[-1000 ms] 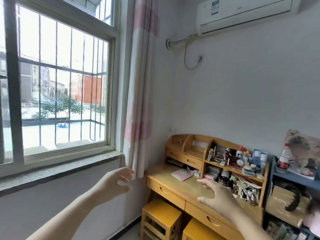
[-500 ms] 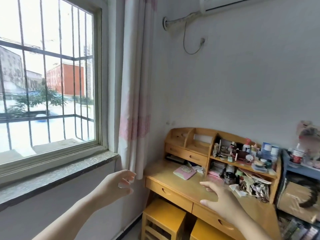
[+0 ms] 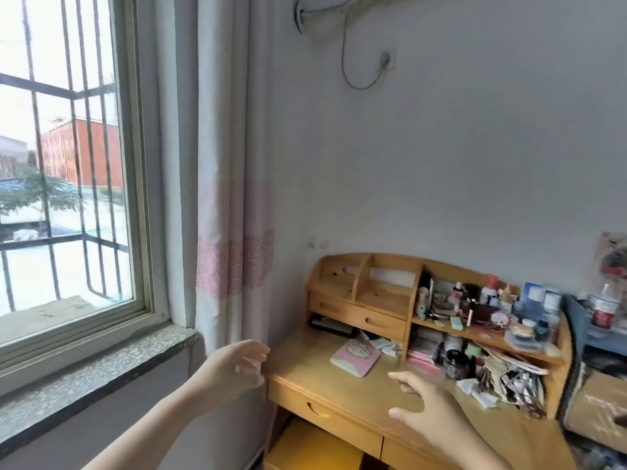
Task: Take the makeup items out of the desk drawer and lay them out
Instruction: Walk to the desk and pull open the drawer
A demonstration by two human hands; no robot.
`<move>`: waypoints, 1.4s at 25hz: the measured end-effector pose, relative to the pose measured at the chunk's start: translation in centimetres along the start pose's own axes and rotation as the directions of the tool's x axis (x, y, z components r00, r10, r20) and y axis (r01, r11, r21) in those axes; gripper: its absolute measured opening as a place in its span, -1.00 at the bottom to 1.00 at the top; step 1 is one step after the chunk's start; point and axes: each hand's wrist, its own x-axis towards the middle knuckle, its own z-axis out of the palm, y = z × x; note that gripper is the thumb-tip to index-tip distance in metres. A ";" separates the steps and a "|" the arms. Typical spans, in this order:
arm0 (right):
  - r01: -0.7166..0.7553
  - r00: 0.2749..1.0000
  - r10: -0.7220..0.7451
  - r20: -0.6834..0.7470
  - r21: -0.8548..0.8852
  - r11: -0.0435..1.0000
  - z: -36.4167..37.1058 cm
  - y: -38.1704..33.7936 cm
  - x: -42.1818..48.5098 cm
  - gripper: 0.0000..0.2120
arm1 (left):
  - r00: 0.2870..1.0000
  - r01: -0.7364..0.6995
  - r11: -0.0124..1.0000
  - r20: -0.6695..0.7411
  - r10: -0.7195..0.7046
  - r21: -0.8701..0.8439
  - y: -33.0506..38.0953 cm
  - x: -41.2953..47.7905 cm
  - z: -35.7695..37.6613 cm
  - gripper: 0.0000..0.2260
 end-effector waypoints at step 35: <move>-0.526 0.813 0.573 -0.101 0.293 0.798 22.0 13.3 27.3 -0.55 | 0.919 0.060 0.973 0.393 0.034 -0.224 -24.4 42.1 13.2 -0.74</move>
